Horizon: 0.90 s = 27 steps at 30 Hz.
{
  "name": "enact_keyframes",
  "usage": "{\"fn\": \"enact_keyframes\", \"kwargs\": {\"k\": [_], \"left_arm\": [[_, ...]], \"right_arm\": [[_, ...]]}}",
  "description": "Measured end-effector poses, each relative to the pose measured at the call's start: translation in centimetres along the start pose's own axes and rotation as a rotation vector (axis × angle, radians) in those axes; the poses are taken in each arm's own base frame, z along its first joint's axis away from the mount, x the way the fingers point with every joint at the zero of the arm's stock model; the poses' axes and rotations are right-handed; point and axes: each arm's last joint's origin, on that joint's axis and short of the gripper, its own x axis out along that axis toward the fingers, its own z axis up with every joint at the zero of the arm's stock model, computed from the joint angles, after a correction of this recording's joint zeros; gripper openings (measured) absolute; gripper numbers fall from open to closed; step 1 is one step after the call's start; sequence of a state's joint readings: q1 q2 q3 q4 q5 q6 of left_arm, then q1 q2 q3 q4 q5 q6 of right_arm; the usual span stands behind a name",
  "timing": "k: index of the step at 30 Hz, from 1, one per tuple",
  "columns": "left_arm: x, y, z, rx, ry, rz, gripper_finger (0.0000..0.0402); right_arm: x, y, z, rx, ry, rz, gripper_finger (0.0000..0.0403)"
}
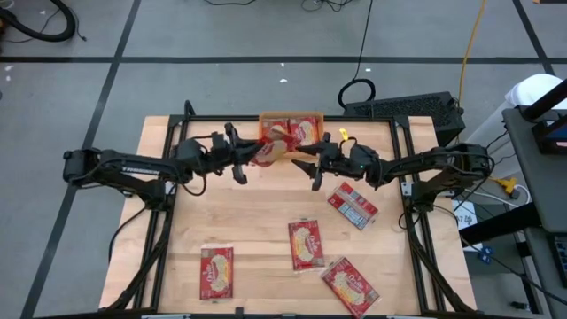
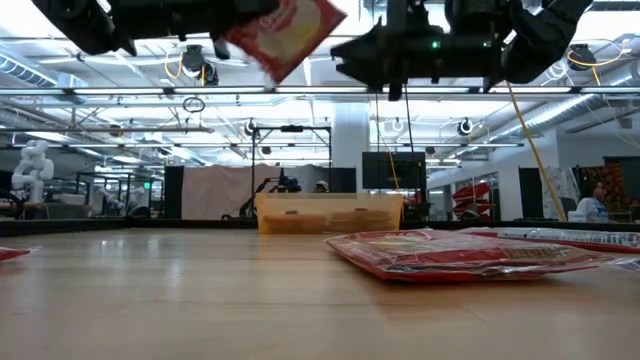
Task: Sort popcorn bags into baskets
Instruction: Put the popcorn pack into the orange bin
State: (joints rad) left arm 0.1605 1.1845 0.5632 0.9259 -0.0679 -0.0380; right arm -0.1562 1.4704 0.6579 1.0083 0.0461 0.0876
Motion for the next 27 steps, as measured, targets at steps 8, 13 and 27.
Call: {"fn": "enact_keyframes", "kwargs": {"k": [8,13,27], "left_arm": [[1.2,-0.6,-0.9,-0.015,-0.084,-0.092,0.0016],[2.2,-0.7,-1.4,-0.022,-0.071,-0.111,0.0022],[2.7,-0.4,-1.3,-0.025,0.110,-0.174,0.0068]], "right_arm": [[-0.2,0.5,1.7,-0.046,-0.173,0.115,0.0207],[-0.1,0.5,1.9,-0.066,-0.179,0.202,0.0184],[0.1,-1.8,1.4,0.077,-0.057,0.206,0.0020]]}}
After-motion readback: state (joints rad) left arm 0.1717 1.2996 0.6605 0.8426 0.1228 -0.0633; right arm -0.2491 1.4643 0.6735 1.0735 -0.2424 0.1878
